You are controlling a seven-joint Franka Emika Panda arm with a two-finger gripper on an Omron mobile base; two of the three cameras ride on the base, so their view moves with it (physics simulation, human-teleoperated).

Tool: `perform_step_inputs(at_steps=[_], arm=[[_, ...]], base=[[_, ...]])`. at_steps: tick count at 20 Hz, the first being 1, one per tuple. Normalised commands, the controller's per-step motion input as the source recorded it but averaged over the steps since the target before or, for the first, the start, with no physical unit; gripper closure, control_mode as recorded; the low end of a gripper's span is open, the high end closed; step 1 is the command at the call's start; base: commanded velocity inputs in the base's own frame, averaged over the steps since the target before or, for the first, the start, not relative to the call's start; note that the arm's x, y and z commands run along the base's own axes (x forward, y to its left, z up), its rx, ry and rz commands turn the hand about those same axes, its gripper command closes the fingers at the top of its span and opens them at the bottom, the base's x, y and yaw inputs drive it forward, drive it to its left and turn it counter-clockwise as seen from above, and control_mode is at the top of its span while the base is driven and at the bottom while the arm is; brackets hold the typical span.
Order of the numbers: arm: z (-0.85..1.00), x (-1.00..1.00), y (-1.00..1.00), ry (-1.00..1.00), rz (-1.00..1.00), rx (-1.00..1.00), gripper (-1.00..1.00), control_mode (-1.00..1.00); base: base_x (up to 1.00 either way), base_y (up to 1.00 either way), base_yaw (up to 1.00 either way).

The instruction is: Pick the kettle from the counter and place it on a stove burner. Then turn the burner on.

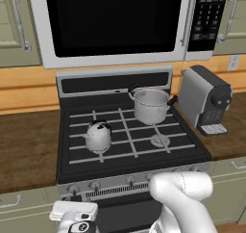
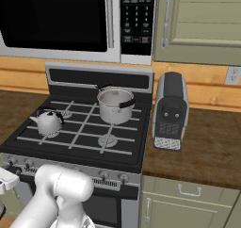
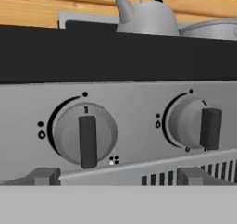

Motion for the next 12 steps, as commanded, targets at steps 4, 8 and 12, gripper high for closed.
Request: perform_step_inputs(at_steps=[4,8,12], arm=[[-0.07,0.24,0.08,-0.02,0.12,-0.15,-1.0,-1.0],[-0.03,0.17,0.26,-0.11,0.0,-0.12,-1.0,-1.0],[0.0,0.02,0.38,-0.12,0.0,-0.06,-1.0,-1.0]], base=[[0.0,0.0,0.0],[0.0,0.0,0.0],[0.0,0.0,0.0]])
